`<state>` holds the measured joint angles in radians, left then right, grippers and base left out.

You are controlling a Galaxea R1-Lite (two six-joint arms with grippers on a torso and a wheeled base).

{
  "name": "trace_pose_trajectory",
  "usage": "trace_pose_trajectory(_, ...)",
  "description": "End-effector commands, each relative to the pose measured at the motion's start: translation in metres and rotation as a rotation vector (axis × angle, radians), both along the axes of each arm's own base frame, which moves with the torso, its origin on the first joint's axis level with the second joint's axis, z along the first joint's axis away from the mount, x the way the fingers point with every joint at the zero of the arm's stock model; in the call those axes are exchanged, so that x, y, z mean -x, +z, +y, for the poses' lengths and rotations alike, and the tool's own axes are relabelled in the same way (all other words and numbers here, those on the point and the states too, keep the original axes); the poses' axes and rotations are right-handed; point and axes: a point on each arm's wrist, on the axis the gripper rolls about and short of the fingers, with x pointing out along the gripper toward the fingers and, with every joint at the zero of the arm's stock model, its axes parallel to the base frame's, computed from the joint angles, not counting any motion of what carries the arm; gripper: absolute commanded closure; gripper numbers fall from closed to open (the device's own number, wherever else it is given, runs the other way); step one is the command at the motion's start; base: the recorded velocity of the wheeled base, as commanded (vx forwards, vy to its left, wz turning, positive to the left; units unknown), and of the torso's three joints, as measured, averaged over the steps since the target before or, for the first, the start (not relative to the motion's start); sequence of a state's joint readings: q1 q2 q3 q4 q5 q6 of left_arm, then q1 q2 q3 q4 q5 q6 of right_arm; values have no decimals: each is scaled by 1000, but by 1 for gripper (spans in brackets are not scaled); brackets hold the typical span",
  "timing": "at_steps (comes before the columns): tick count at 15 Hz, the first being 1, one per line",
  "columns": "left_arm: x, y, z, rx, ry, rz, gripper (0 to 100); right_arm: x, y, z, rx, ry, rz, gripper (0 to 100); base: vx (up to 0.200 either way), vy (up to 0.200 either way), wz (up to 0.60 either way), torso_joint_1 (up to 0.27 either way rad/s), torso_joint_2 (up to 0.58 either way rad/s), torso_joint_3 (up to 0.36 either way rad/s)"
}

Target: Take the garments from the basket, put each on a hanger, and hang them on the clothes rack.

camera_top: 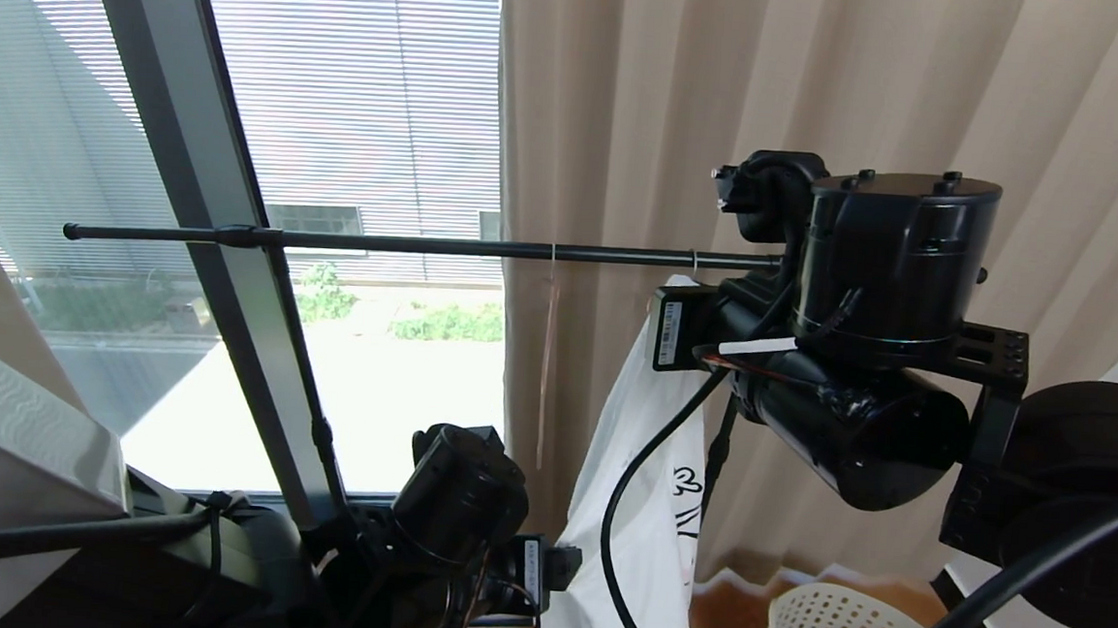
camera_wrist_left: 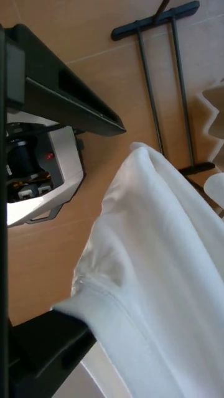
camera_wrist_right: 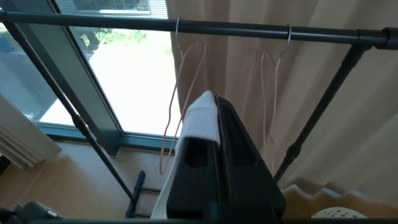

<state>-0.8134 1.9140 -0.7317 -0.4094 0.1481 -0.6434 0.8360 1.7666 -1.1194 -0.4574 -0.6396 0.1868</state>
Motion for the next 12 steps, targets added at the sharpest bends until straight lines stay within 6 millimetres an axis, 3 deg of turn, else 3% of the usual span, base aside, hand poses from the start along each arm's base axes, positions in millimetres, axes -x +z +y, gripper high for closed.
trace_pose_trajectory(1, 2, 1, -1, 1, -6, -3, 100, 0, 4, -4, -6, -8, -7, 100, 0, 0, 0, 0, 0, 0)
trace_pose_trajectory(6, 4, 10, 3, -22, -25, -53, 100, -11, -5, -22, 86, -90, 3, 100, 0, 0, 0, 0, 0, 0)
trace_pose_trajectory(9, -4, 45, 13, -20, -36, -152, 100, 7, -8, -40, 216, -98, 2, 100, 0, 0, 0, 0, 0, 0)
trace_pose_trajectory(12, -26, 101, 20, -118, -45, -165, 100, 14, -18, -53, 345, -100, 25, 100, 0, 0, 0, 0, 0, 0)
